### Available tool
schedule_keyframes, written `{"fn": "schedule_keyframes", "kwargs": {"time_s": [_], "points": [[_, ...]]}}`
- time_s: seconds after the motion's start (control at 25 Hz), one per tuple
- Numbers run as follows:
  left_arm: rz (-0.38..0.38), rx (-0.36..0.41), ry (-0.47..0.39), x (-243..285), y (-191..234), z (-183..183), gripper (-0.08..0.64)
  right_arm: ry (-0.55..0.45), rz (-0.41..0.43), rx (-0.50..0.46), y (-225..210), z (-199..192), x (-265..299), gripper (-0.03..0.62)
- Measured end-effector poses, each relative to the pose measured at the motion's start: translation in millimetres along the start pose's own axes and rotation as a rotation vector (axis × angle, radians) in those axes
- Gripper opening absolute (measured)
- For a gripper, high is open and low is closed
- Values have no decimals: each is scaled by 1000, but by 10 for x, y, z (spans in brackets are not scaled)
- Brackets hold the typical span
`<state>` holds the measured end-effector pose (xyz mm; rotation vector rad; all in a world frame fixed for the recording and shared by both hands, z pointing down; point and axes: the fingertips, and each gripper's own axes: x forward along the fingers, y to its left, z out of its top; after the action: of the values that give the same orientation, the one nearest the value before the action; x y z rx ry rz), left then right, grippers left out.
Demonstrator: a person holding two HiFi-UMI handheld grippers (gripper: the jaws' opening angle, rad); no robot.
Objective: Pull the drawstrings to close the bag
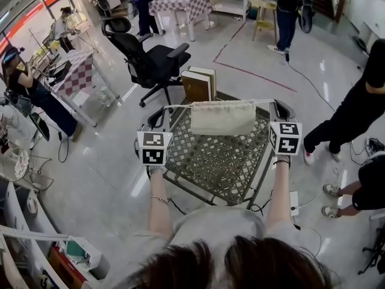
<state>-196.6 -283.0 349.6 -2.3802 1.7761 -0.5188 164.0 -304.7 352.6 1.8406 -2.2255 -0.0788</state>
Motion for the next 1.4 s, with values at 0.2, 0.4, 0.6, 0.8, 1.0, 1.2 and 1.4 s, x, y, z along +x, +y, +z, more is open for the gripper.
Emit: {"fn": "schedule_keyframes", "kwargs": {"time_s": [0.2,0.4,0.6,0.8,1.0,1.2,1.4], "points": [[0,2,-10,8,17,17,28,3,-10,9,-36,7,8,25],[8,32,-13,8,39,50,28,7,-9,17,-64,-6,32,25],[10,29,-16,2,67,47,28,8,-14,19,-83,-8,44,25],[13,25,-22,-14,86,43,28,8,-25,27,-102,-14,32,25],[14,18,-32,-3,90,62,28,9,-37,39,-168,-27,18,25],[12,15,-36,7,88,82,28,13,-51,44,-222,-26,8,25],[10,5,-38,3,94,92,28,16,-62,50,-267,-24,11,25]]}}
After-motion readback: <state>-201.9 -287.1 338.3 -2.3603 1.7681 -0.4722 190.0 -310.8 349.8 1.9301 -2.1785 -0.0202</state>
